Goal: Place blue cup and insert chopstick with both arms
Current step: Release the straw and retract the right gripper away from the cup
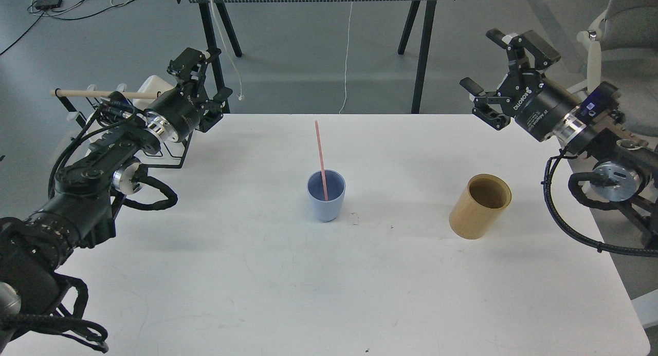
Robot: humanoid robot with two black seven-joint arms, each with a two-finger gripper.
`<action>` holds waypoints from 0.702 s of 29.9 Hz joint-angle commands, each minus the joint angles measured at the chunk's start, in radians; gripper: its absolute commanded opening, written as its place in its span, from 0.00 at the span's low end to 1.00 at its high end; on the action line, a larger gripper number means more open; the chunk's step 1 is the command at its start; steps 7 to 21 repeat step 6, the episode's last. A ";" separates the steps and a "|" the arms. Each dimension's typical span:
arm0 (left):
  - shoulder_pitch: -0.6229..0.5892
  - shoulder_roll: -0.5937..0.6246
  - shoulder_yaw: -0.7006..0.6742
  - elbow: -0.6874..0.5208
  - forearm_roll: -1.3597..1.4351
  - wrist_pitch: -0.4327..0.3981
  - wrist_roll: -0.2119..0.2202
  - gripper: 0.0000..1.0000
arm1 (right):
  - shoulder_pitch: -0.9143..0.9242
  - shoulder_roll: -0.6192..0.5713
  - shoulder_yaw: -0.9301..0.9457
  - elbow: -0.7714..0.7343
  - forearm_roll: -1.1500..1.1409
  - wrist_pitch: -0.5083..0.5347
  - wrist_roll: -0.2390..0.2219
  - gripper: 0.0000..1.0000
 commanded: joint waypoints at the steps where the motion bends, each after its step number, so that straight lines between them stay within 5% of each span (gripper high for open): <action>1: 0.000 0.003 0.002 0.000 -0.016 0.000 0.000 0.99 | -0.003 0.011 0.038 -0.013 0.016 0.000 0.000 1.00; 21: 0.004 0.009 0.002 0.000 -0.017 0.000 0.000 0.99 | -0.008 0.014 0.062 -0.041 0.030 0.000 0.000 1.00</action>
